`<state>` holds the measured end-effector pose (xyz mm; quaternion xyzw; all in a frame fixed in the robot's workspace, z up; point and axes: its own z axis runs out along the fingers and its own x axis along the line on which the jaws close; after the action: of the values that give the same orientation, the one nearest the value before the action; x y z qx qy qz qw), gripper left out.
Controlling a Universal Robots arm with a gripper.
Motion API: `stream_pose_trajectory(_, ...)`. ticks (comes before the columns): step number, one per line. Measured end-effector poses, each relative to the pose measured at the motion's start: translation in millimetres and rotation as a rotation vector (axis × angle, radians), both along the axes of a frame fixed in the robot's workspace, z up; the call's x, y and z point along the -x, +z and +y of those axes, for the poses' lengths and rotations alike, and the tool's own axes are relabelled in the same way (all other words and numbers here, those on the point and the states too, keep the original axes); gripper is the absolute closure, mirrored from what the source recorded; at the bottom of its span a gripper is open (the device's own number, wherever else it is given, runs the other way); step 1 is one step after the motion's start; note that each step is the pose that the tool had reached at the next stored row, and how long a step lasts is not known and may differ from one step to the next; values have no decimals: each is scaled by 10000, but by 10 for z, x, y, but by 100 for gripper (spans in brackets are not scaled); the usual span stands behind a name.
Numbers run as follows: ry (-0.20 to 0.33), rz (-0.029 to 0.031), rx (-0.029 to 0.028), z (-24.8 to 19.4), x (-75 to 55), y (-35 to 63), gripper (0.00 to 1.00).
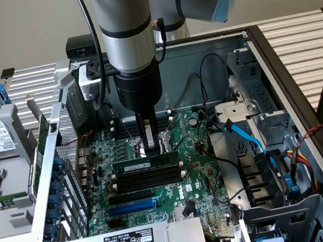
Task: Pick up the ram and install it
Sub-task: 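Insert the ram into the slot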
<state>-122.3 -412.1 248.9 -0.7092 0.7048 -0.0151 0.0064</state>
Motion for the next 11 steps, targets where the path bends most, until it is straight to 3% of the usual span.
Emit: stream_pose_trajectory(11,1,-1,1,-23,-5,-47,87)
